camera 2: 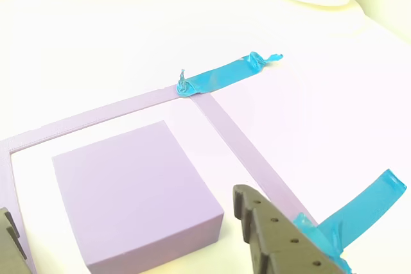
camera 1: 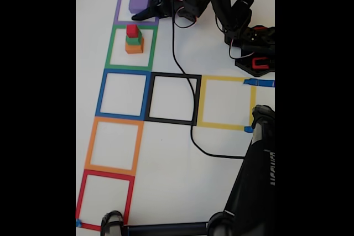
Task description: Tower of hanoi
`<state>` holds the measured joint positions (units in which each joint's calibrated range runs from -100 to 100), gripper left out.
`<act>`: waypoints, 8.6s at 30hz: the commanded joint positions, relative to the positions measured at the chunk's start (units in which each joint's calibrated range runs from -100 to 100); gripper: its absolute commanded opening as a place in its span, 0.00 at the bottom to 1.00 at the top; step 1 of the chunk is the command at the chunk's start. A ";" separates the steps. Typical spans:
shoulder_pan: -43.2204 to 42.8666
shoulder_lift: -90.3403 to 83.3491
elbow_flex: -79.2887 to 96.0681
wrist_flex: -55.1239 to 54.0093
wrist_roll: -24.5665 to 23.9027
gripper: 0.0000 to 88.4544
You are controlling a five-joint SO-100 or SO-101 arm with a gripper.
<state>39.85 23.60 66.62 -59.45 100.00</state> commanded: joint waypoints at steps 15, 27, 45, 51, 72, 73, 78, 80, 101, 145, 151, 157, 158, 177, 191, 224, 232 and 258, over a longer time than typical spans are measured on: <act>-2.17 -0.63 1.83 -1.52 0.00 0.40; -3.03 -0.79 1.29 -1.76 0.00 0.34; -3.99 -1.11 0.83 -0.71 0.00 0.19; -4.85 -5.63 1.20 4.55 0.00 0.18; -9.26 -60.05 -31.80 101.15 0.00 0.15; -10.13 -60.78 -35.62 106.09 0.00 0.15; -14.73 -62.07 -55.80 127.79 0.00 0.15; -16.65 -62.07 -63.44 135.32 0.00 0.15; -47.23 -74.67 -54.44 137.18 0.00 0.14; -63.63 -28.97 7.65 24.23 0.00 0.14; -64.30 -22.75 6.92 17.99 0.00 0.14; -64.58 -18.71 5.47 15.40 0.00 0.14; -64.58 -18.31 5.20 15.32 0.00 0.14; -64.87 -12.33 2.65 12.08 0.00 0.15; -63.91 -10.23 2.10 10.63 0.00 0.24; -59.60 -56.01 1.47 56.86 0.00 0.04; -55.09 -81.77 -11.44 102.37 0.00 0.01; -28.53 -91.38 -39.62 138.32 0.00 0.15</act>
<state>8.25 -62.01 13.59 88.96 100.00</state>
